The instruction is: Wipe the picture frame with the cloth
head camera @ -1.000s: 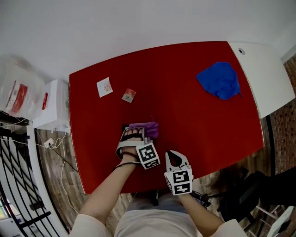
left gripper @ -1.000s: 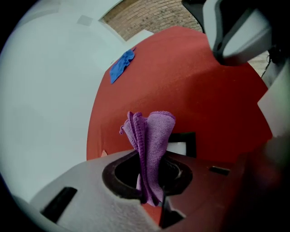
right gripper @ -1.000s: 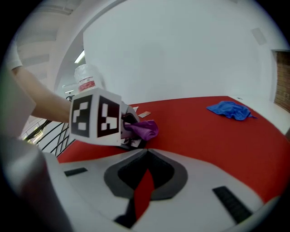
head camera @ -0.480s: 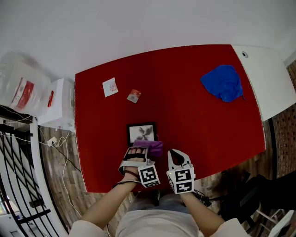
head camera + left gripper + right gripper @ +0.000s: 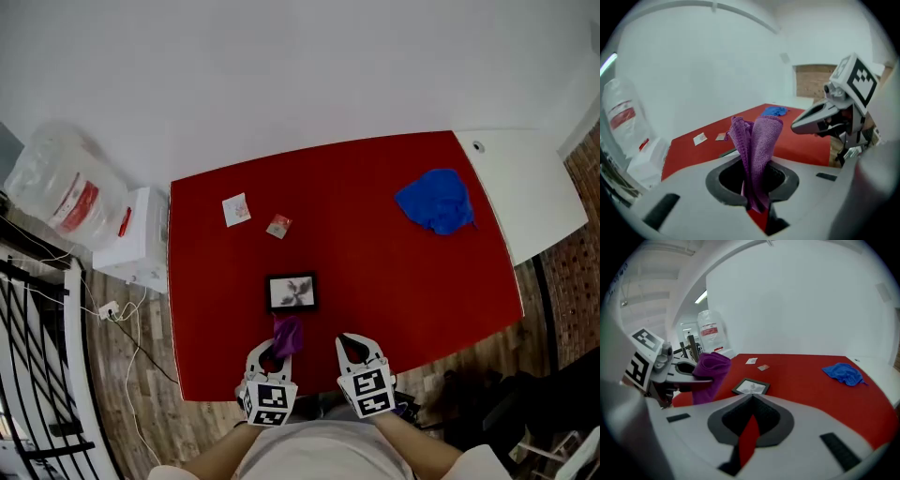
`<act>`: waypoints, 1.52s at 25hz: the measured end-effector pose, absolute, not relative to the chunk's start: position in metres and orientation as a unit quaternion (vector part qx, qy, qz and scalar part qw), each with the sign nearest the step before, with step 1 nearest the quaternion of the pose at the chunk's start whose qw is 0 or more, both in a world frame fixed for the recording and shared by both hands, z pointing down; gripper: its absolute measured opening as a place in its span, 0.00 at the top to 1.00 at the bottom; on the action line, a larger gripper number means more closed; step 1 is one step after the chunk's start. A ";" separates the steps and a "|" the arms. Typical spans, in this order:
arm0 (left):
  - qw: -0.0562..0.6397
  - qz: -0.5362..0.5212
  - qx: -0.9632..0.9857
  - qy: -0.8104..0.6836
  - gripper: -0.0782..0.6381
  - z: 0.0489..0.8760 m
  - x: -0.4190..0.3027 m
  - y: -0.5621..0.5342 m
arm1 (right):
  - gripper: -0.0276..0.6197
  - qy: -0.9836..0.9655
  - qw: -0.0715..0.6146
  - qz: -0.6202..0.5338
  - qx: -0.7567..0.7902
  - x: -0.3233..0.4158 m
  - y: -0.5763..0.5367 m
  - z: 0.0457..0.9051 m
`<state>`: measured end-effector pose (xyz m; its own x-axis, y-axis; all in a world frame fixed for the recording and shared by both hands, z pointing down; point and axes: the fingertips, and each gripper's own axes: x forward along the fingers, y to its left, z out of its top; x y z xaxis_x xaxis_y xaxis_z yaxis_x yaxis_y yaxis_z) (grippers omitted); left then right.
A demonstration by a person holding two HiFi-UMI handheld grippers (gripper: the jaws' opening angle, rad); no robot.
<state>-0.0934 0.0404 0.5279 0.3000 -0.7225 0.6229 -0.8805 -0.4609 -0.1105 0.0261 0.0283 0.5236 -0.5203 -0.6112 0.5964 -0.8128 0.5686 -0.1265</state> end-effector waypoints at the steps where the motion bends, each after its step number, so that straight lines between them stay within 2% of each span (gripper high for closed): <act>1: 0.137 0.290 0.792 -0.519 0.81 0.517 -0.102 0.049 | 0.95 -0.848 0.255 0.200 0.420 0.026 0.033 0.518; 6: 0.159 0.225 0.771 -0.574 0.81 0.483 -0.135 0.074 | 0.95 -0.848 0.239 0.201 0.429 0.018 0.043 0.493; 11: 0.173 0.201 0.770 -0.581 0.81 0.475 -0.136 0.080 | 0.95 -0.863 0.220 0.180 0.418 -0.006 0.045 0.471; 17: 0.153 0.198 0.779 -0.575 0.81 0.465 -0.137 0.077 | 0.95 -0.865 0.225 0.163 0.417 -0.017 0.048 0.462; 23: 0.166 0.184 0.773 -0.585 0.81 0.462 -0.143 0.075 | 0.95 -0.864 0.220 0.161 0.424 -0.018 0.049 0.460; 38: 0.149 0.190 0.773 -0.587 0.81 0.457 -0.135 0.077 | 0.95 -0.864 0.222 0.152 0.427 -0.009 0.050 0.462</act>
<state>-0.1355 0.0768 0.4570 0.2388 -0.8507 0.4684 -0.9638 -0.2665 0.0072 -0.0095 0.0503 0.4620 -0.5374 -0.6691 0.5133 -0.8041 0.5900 -0.0727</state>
